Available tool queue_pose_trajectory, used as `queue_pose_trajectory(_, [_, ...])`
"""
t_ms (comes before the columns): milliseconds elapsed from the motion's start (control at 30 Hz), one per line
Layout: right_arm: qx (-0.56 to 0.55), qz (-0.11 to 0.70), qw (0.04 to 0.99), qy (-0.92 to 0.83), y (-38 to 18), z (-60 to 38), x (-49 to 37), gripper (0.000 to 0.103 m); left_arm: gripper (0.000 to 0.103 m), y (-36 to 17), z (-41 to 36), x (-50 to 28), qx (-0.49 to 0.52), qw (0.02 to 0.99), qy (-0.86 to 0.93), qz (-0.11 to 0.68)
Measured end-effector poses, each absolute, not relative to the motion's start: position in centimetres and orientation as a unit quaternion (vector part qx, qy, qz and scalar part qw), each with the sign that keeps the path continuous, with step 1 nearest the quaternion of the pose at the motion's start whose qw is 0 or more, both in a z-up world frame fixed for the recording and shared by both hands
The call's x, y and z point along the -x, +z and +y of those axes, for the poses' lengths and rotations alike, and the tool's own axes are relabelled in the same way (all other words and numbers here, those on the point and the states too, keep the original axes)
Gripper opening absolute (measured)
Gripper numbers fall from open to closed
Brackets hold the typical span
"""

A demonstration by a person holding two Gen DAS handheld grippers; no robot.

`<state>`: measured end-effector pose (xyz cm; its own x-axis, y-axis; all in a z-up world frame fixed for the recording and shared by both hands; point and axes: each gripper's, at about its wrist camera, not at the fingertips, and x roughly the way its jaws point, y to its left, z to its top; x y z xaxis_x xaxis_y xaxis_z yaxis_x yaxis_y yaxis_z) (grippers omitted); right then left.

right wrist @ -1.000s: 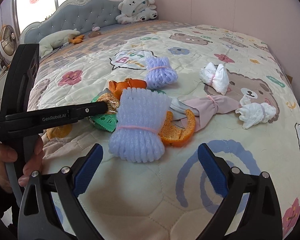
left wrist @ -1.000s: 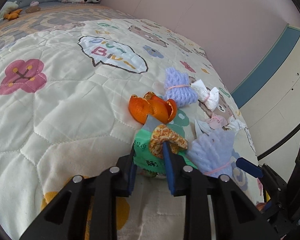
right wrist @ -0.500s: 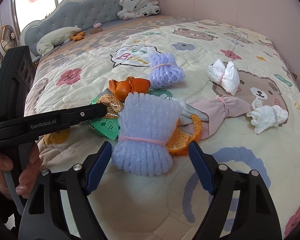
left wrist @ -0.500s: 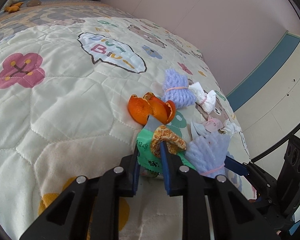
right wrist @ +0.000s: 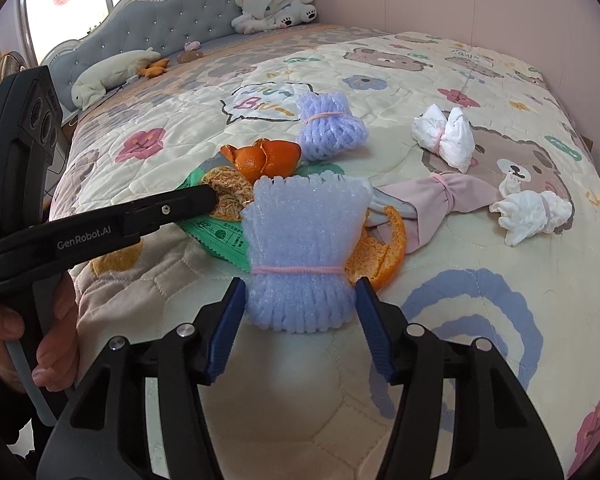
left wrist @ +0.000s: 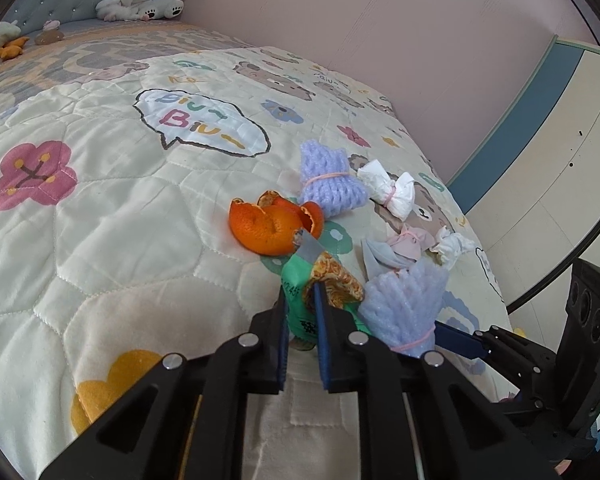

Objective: Collect trash
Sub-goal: 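Grasp the green snack packet with the left tool while the right tool grasps the lavender mesh net, then carry green packet and mesh net to the yellow bin and open both tools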

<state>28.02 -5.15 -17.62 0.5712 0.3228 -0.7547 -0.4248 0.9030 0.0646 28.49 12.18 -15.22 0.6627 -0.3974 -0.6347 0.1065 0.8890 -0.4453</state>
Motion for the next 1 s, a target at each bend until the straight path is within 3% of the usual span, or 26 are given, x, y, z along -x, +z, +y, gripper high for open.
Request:
queue_pose_trajectory(300, [0.019,0.414,0.882,0.226,-16.8,-6.6,-28.1,0.044,0.008,-15.0,12.2,-28.3,0.199,0.89,-0.144,0.385])
queue_pose_trajectory(567, [0.013,0.381,0.898,0.219,-13.8,-8.7,-25.7,0.043,0.002,-13.0,10.7,-26.7,0.172,0.901,-0.158,0.367])
queue_pose_trajectory(1000, [0.006,0.333,0.927,0.174,-9.6,-15.5,-19.5,0.044,0.002,-8.6,7.5,-23.0,0.12,0.919,-0.174,0.332])
